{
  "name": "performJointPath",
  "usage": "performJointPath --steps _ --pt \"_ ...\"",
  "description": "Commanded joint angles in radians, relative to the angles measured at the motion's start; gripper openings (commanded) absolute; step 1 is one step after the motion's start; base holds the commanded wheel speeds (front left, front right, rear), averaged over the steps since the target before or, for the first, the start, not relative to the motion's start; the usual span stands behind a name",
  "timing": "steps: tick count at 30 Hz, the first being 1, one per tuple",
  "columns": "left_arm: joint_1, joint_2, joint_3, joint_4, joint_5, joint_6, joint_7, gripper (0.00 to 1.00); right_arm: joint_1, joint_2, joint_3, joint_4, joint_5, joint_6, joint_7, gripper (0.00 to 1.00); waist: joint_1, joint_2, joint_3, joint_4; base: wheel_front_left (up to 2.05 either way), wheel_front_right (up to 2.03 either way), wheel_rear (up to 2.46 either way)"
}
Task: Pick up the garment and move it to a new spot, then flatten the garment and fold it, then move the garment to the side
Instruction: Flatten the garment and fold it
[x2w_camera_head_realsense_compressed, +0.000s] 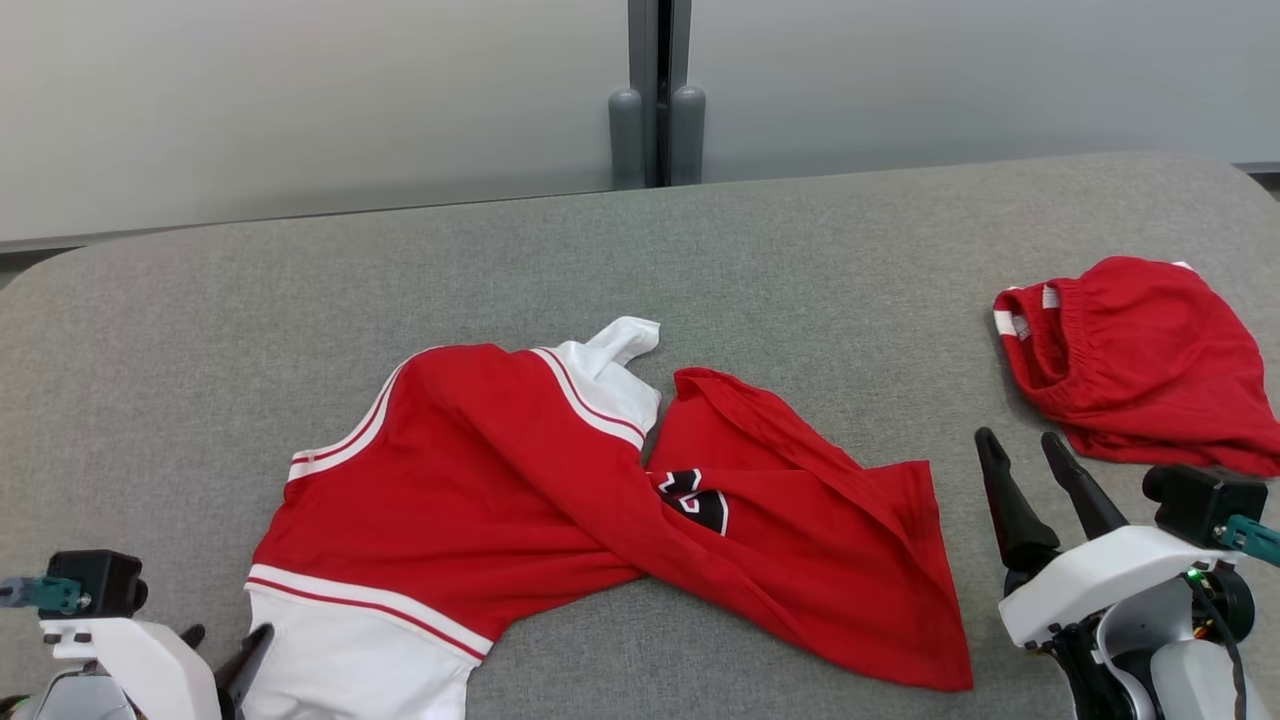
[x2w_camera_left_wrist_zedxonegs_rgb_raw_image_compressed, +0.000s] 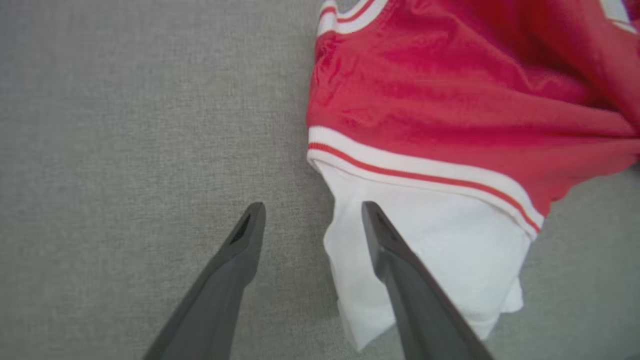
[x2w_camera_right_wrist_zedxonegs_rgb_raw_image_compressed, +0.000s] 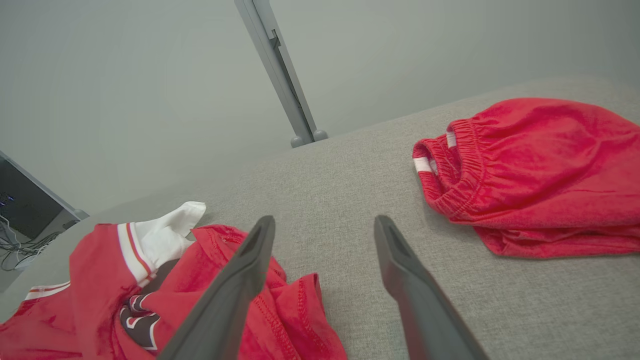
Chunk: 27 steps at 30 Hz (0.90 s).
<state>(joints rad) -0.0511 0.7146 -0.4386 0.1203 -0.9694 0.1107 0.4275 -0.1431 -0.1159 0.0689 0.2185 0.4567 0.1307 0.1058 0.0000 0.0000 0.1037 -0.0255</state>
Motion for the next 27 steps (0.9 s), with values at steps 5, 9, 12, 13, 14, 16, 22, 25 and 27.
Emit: performJointPath --steps 5,9,12,13,14,16,22,25,27 --pt "-0.015 -0.028 0.044 0.02 0.082 0.011 -0.21 1.0 0.011 0.0 -0.005 -0.015 -0.013 0.0 -0.068 1.0 0.0 0.0 -0.03 0.001 0.0 0.0 0.0" --pt "0.0 -0.045 0.07 -0.009 0.13 0.044 -0.327 1.0 0.012 0.004 -0.016 -0.029 -0.027 0.0 -0.127 1.0 0.0 0.0 -0.045 0.007 0.0 0.0 0.0" --pt "0.002 -0.062 0.089 -0.054 0.179 0.083 -0.43 1.0 0.012 0.01 -0.019 -0.04 -0.048 0.0 -0.185 1.0 0.0 0.0 -0.062 0.014 0.0 0.0 0.0" --pt "0.003 -0.073 0.098 -0.071 0.191 0.096 -0.464 1.0 0.014 0.011 -0.019 -0.041 -0.055 0.0 -0.201 1.0 0.0 0.0 -0.068 0.016 0.0 0.0 0.0" --pt "0.005 -0.084 0.102 -0.088 0.204 0.107 -0.494 1.0 0.015 0.011 -0.019 -0.044 -0.064 0.0 -0.218 1.0 0.0 0.0 -0.075 0.019 0.0 0.0 0.0" --pt "0.014 -0.097 0.107 -0.12 0.227 0.125 -0.547 1.0 0.016 0.017 -0.026 -0.05 -0.07 0.0 -0.251 1.0 0.0 0.0 -0.092 0.022 0.0 0.0 0.0" --pt "0.049 -0.135 0.12 -0.169 0.26 0.166 -0.636 1.0 0.027 0.025 -0.029 -0.083 -0.102 0.0 -0.306 1.0 0.0 0.0 -0.126 0.019 0.0 0.0 0.0" --pt "0.074 -0.158 0.126 -0.179 0.26 0.175 -0.658 1.0 0.044 0.03 -0.027 -0.087 -0.113 0.0 -0.317 1.0 0.0 0.0 -0.136 0.016 0.0 0.0 0.0" --pt "0.087 -0.167 0.13 -0.177 0.264 0.179 -0.667 1.0 0.059 0.031 -0.025 -0.079 -0.13 0.0 -0.32 1.0 0.0 0.0 -0.139 0.016 0.0 0.0 0.0"
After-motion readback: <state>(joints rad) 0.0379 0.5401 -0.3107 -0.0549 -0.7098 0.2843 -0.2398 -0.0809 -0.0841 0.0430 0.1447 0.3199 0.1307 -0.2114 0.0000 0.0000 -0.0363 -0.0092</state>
